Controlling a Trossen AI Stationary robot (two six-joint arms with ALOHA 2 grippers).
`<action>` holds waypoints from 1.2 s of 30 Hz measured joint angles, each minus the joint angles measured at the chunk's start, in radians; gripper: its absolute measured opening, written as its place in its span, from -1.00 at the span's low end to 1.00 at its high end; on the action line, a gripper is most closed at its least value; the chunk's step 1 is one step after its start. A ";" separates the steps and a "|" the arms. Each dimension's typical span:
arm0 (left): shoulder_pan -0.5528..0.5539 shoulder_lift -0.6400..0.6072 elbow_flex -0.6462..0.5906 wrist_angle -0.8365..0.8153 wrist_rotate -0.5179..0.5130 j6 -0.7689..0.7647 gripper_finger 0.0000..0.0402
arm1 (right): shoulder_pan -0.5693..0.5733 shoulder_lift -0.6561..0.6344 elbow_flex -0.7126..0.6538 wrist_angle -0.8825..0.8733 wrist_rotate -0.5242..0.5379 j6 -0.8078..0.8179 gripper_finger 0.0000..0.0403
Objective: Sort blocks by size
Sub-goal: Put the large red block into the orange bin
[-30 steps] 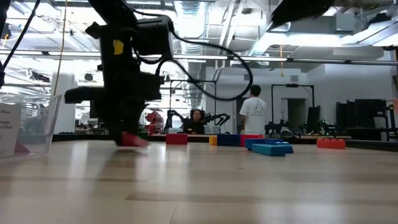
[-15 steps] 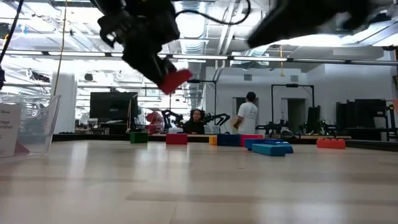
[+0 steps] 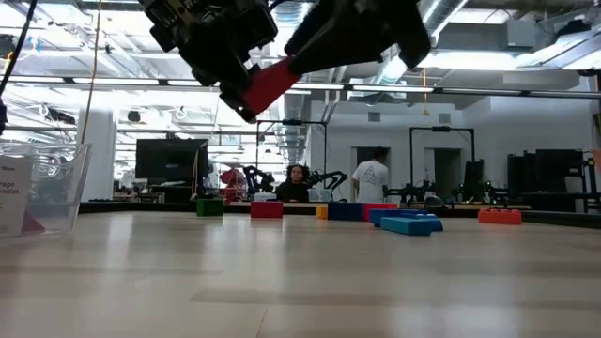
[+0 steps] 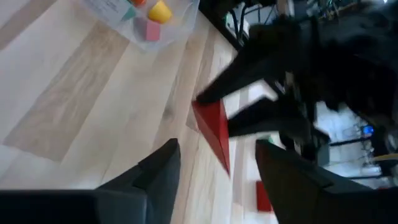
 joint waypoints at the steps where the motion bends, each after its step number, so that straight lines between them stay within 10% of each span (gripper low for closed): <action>1: -0.005 0.000 0.000 0.009 0.000 -0.001 -0.36 | -0.004 0.012 0.008 0.012 -0.001 -0.022 0.24; 10: -0.040 0.000 0.000 0.088 0.002 -0.011 -0.35 | -0.026 0.077 0.046 0.095 -0.002 -0.161 0.15; 24: -0.050 0.000 -0.002 0.118 0.019 -0.035 -0.34 | -0.035 0.076 0.046 0.079 -0.045 -0.124 -0.57; 36: 0.020 -0.091 0.000 -0.050 -0.124 -0.047 0.19 | 0.005 0.005 0.046 -0.203 -0.021 0.181 -0.54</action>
